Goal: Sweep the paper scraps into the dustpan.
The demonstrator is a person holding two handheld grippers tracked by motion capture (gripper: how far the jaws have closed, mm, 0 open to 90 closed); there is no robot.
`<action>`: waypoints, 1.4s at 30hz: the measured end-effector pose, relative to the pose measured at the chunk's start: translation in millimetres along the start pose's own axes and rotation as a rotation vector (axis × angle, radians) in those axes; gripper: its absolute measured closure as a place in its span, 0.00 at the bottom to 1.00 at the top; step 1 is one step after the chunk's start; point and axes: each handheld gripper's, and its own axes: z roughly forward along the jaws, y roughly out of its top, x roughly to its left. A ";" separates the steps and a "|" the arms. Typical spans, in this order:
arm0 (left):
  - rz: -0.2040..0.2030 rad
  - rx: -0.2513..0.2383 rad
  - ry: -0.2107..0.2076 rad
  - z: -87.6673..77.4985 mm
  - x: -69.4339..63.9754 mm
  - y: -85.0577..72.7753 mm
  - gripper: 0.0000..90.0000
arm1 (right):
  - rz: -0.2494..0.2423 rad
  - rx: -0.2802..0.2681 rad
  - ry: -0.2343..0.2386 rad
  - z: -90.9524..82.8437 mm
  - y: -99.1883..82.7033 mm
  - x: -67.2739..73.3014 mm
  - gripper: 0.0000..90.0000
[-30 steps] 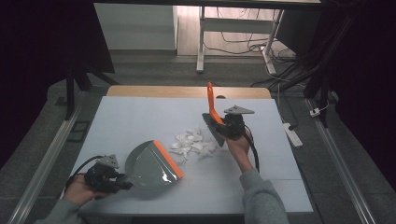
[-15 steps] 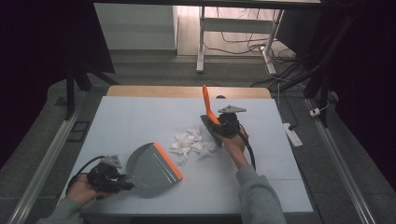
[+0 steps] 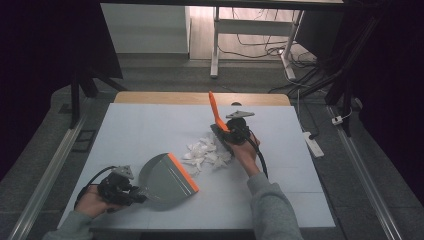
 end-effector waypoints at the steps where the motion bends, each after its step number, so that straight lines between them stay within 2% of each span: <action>1: 0.001 0.000 -0.001 0.3 0.1 0.4 0.68 | -0.005 0.007 0.000 1.5 0.6 1.3 0.78; 12: -0.007 -0.005 -0.006 4.6 0.2 4.0 0.68 | -0.058 0.070 0.018 18.6 8.0 22.3 0.78; 15: -0.006 -0.005 -0.006 4.8 0.3 4.3 0.68 | -0.088 0.086 0.028 21.1 8.6 31.0 0.78; 20: -0.004 -0.005 -0.007 5.8 -0.6 5.3 0.68 | -0.115 0.091 0.044 23.7 9.8 40.9 0.78; 42: -0.002 -0.002 -0.011 6.7 -0.6 6.2 0.68 | -0.212 0.103 0.170 26.7 8.3 89.9 0.78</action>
